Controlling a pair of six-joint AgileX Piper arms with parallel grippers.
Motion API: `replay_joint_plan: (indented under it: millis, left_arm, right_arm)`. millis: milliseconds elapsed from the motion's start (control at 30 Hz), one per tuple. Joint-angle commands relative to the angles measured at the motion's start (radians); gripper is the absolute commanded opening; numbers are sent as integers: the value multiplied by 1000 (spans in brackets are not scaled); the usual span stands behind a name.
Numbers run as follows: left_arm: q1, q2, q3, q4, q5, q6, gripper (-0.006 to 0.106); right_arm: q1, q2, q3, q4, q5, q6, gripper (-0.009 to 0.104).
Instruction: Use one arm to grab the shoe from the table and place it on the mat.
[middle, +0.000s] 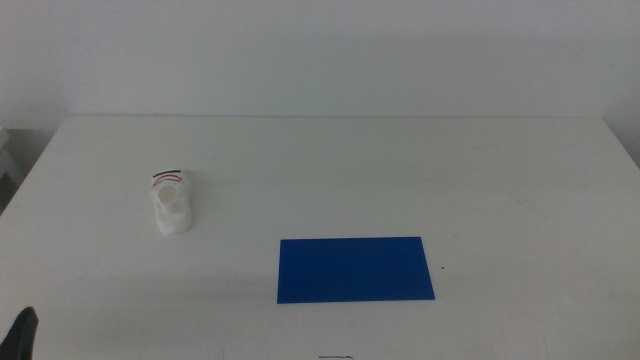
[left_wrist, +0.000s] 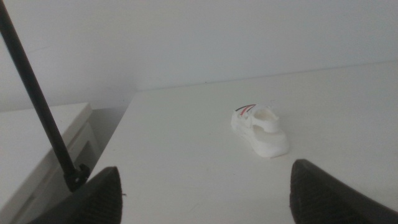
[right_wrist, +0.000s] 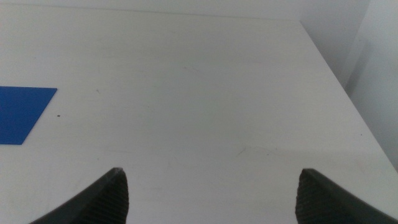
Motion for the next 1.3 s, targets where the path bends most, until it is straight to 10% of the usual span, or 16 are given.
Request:
replay_joint_plan:
  millis: [0,1033,1267]
  left_arm:
    - [-4,7,-21,-16,-70,-40,91]
    - [-27,1113,-1149,-79,615,-167,91]
    - [-162,1395,-1356,73,658,-416,91]
  right_arm:
    - [-5,-19,-19,-8,-56,-12,94]
    - [-5,-19,-19,-8,-56,-12,94]
    - [-5,-19,-19,-8,-56,-12,94]
